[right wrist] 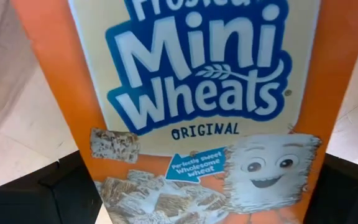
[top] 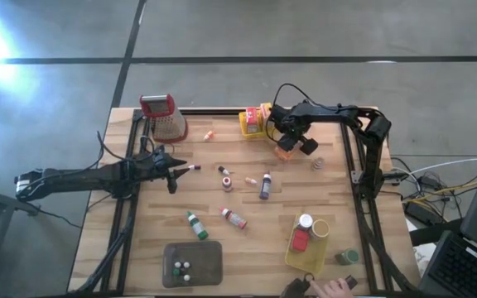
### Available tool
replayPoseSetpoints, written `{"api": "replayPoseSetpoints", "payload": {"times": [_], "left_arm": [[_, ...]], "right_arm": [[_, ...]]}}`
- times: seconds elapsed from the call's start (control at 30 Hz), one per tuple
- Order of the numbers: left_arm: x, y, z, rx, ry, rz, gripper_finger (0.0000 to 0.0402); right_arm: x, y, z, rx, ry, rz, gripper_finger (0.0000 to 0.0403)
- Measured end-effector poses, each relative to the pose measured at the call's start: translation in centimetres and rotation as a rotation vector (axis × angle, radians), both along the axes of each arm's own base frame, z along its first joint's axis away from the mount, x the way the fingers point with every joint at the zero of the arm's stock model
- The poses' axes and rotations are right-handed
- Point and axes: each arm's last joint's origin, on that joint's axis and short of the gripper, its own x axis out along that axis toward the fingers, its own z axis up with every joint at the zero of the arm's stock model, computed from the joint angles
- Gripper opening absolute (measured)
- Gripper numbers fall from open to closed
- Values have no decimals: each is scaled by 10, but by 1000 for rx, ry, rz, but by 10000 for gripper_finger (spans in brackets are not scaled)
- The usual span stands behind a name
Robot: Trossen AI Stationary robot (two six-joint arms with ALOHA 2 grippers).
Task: Pick & Place Kitchen Items
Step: Put the orange cereal box into the top yellow bin
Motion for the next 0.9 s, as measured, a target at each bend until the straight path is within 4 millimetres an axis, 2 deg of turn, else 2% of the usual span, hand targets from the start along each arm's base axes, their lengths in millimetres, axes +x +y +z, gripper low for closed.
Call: {"api": "replayPoseSetpoints", "payload": {"times": [0.17, 0.5, 0.63, 0.9], "left_arm": [[0, 0, 0, 0, 0, 0, 149], [0, 0, 0, 0, 0, -1, 149], [0, 0, 0, 0, 0, 0, 149], [0, 0, 0, 0, 0, -1, 149]], "right_arm": [[0, 0, 0, -1, -2, 0, 386], [0, 1, 2, 35, -28, -43, 314], [0, 6, 7, 121, -91, -90, 319], [6, 22, 26, 414, -306, -229, 349]]}}
